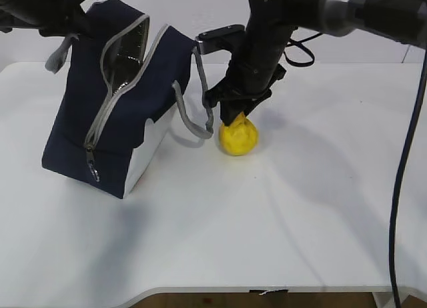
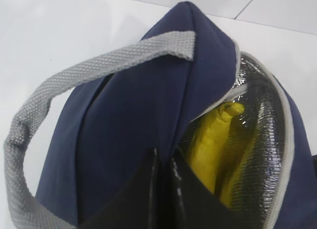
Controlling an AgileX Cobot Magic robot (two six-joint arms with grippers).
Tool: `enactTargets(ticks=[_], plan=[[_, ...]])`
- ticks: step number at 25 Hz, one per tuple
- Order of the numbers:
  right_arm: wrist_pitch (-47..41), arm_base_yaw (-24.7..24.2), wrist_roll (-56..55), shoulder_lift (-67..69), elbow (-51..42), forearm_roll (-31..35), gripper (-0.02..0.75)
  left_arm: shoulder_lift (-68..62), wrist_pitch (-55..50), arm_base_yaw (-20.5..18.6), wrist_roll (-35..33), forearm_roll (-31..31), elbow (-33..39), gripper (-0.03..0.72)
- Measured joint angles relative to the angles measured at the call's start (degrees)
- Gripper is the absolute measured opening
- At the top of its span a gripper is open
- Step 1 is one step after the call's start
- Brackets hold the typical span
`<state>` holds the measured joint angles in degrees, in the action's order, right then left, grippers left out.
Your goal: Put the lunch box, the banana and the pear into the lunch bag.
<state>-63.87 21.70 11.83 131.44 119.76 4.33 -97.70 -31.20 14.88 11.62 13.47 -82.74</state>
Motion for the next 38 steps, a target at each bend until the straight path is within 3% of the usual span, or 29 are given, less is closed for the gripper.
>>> enactTargets(ticks=[6,14,18,27,38], plan=[[-6.25,0.0,0.0,0.0,8.16,-2.85,0.315,0.0,0.0,0.0,0.0,0.0,0.0,-0.004],[-7.63,0.0,0.51,-9.39,8.88,-2.95,0.315,0.0,0.0,0.0,0.0,0.5,0.0,-0.004],[-7.34,0.0,1.7,-13.04,9.66,2.26,0.315,0.0,0.0,0.0,0.0,1.19,0.0,-0.004],[-0.1,0.33,9.48,-13.84,10.97,21.29,0.315,0.0,0.0,0.0,0.0,3.99,0.0,-0.004],[6.39,2.28,14.6,-9.1,11.05,26.97,0.315,0.0,0.12,0.0,0.0,7.49,0.0,-0.004]])
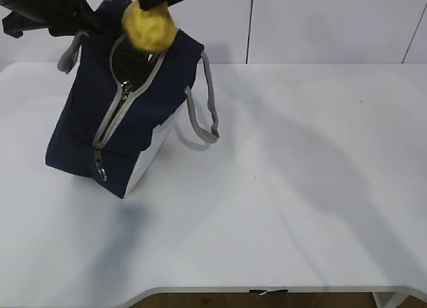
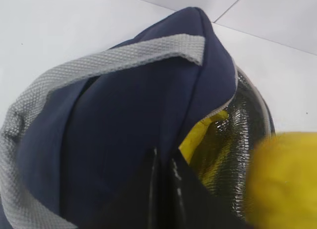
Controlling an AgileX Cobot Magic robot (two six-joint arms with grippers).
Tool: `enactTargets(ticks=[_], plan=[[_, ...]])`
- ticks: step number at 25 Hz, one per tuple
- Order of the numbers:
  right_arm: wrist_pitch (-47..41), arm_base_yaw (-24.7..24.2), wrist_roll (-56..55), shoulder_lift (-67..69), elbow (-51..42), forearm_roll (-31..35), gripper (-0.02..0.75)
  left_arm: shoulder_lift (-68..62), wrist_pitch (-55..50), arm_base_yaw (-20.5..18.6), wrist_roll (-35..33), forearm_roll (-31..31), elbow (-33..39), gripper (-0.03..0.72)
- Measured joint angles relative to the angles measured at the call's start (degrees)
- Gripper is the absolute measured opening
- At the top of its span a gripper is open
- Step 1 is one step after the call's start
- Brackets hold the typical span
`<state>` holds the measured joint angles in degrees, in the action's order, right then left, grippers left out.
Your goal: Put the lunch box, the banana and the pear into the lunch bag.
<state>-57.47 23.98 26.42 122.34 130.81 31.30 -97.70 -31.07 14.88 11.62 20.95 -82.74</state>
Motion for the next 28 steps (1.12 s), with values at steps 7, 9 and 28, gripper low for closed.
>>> enactTargets(ticks=[7,9,28], plan=[[6.27,0.35,5.86,6.77,0.0,5.43,0.315,0.0,0.0,0.0,0.0,0.08,0.0,-0.004],[6.59,0.39,6.85,8.11,0.0,6.93,0.323,0.0,0.0,0.0,0.0,0.08,0.0,-0.004],[-13.58,-1.36,-21.08,7.26,11.37,-9.71,0.524,-0.08,0.11,0.0,-0.04,-5.33,0.0,-0.004]])
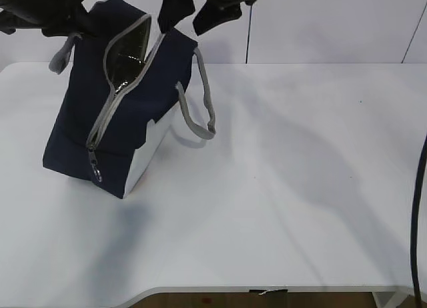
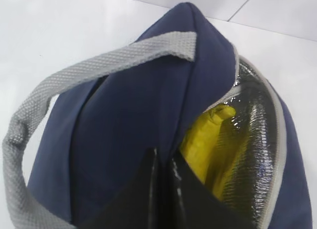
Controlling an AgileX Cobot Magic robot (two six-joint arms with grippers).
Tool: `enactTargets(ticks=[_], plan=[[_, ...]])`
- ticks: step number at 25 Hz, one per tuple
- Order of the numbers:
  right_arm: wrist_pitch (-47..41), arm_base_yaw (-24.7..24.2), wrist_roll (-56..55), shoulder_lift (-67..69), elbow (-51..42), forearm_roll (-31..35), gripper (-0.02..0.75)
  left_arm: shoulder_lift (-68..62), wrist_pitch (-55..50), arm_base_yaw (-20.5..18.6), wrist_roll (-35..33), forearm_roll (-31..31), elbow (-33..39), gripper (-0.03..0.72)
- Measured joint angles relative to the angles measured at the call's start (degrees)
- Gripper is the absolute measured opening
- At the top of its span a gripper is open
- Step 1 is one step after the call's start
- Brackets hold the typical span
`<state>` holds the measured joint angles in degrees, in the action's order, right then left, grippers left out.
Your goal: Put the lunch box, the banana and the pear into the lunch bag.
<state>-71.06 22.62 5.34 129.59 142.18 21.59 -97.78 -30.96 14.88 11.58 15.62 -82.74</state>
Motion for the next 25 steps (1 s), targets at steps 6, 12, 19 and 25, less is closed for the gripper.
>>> enactTargets(ticks=[6,12,19,25], plan=[[-0.59,-2.61,-9.22,0.0,0.0,-0.78,0.503,0.0,0.11,0.0,0.0,-0.22,0.0,-0.004],[-0.59,-4.57,-12.4,2.75,0.12,4.86,0.501,0.0,0.56,0.0,0.0,-0.22,0.0,-0.004],[-0.69,-4.56,-14.54,6.19,0.12,12.42,0.455,0.0,0.56,0.0,0.0,-0.22,0.0,-0.004],[-0.59,-4.56,-14.81,7.39,0.12,14.16,0.336,0.0,0.56,0.0,0.0,-0.22,0.0,-0.004]])
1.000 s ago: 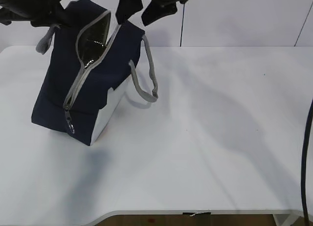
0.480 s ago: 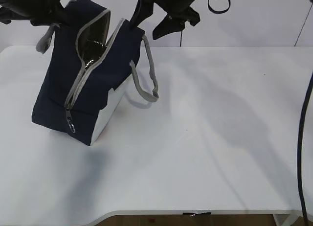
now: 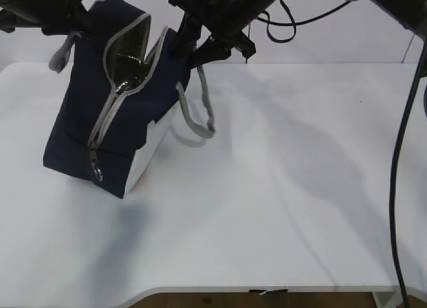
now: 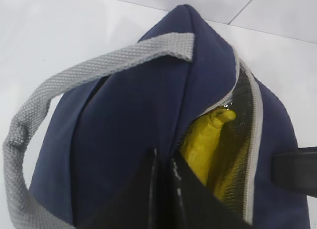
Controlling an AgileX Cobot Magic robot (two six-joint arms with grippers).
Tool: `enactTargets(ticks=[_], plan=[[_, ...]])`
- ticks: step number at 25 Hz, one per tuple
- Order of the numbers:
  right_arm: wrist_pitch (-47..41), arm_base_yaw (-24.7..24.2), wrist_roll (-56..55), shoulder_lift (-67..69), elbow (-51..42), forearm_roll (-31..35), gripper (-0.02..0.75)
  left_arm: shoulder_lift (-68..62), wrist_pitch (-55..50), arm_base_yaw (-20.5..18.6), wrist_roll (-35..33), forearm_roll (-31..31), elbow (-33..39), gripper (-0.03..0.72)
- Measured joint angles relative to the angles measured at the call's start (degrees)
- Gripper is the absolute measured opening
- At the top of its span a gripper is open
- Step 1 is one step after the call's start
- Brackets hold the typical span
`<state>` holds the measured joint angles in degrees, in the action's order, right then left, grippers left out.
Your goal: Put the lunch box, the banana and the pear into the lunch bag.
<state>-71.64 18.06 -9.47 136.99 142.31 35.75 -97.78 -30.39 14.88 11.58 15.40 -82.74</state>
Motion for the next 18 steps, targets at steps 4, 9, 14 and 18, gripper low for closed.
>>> enactTargets(ticks=[4,9,14,18], plan=[[0.0,0.0,0.0,0.0,0.0,0.9,0.244,0.0,0.0,0.0,0.0,0.0,0.0,-0.004],[0.0,0.0,-0.04,0.0,0.0,1.31,0.211,0.0,0.0,0.0,0.0,0.0,0.0,-0.004],[0.0,0.0,0.67,0.0,0.0,1.31,0.041,0.0,-0.11,0.0,0.0,0.11,0.0,-0.004],[0.0,0.0,1.82,0.0,0.0,1.31,0.012,0.0,-0.23,0.0,0.0,0.33,0.0,-0.004]])
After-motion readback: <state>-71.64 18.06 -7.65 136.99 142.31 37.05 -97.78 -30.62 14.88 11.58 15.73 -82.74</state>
